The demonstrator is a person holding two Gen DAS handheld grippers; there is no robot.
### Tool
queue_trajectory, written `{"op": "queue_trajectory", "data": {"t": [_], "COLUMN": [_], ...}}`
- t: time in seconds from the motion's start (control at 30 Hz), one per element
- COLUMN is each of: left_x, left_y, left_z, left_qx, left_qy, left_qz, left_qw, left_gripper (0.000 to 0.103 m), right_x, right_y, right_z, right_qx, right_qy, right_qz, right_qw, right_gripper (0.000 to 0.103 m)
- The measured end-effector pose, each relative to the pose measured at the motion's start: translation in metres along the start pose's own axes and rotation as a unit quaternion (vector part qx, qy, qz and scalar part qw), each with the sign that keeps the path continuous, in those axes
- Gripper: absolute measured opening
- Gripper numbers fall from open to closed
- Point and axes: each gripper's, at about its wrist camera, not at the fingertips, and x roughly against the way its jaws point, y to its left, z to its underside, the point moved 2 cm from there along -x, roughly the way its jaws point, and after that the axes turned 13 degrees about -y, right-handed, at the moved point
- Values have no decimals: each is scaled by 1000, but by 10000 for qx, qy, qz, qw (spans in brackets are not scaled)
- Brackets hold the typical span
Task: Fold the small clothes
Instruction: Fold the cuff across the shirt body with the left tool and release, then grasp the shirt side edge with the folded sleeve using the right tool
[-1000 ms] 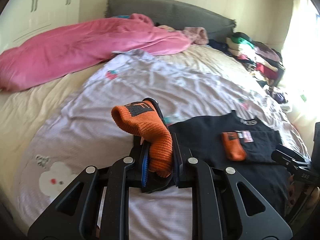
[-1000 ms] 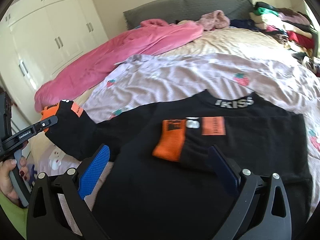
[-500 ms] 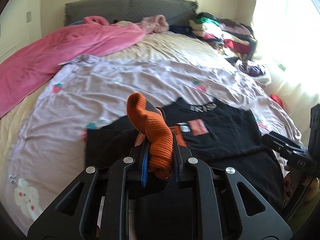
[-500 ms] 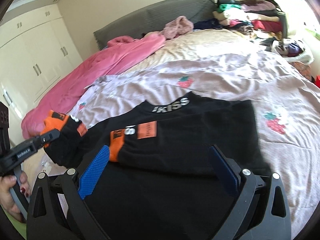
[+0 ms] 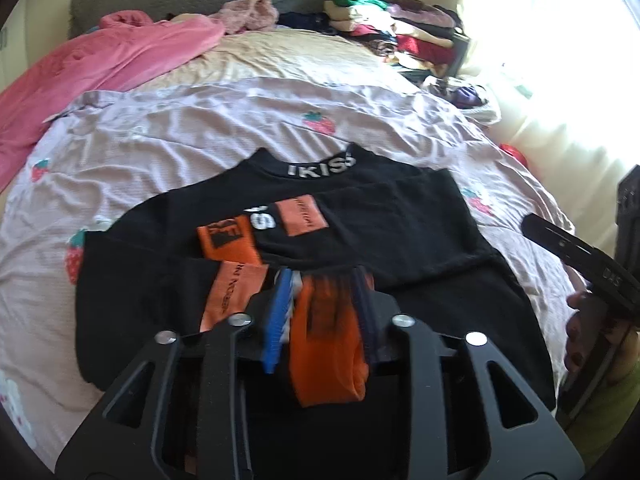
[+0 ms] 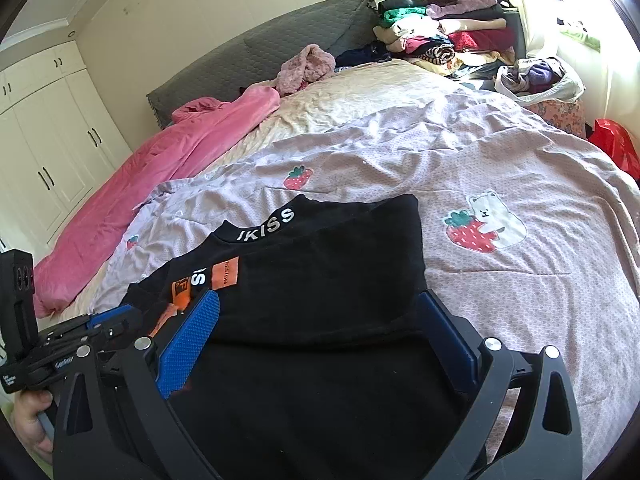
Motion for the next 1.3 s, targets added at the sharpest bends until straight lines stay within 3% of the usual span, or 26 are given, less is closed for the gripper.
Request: {"op": "queue_trajectory", "data": {"t": [0.13, 0.23, 0.43, 0.67, 1.03, 1.1, 1.23, 1.3], "left_x": [7, 13, 20, 27, 30, 30, 33, 33], "left_y": [0, 12, 47, 80, 109, 112, 119, 121], "left_z": [1, 0, 4, 11, 27, 29, 31, 31], "left_qx": [13, -48, -98, 22, 94, 110, 208, 206], "left_qy": [-47, -139, -171, -197, -113, -101, -131, -144], "left_qz": [22, -277, -931, -1327, -1569, -1577, -1586, -1605], "left_qw": [10000, 9995, 9955, 9910, 9875, 9874, 9870, 9867], "left_gripper": [36, 39, 60, 79, 81, 81, 81, 81], "right_x": [-4, -9, -24, -39, -67, -72, -85, -88], "right_y": [6, 20, 67, 105, 126, 126, 123, 123], "right_z": [5, 15, 42, 69, 96, 98, 102, 103], "right_qx": [22, 63, 380, 544, 640, 630, 574, 568], "right_qy": [107, 298, 697, 1120, 1530, 1565, 1647, 1631], "right_qz": [-95, -301, -741, -1069, -1089, -1072, -962, -911], "right_qw": [9999, 9991, 9941, 9864, 9801, 9798, 9800, 9807], "right_gripper": [98, 98, 98, 98, 97, 86, 74, 61]}}
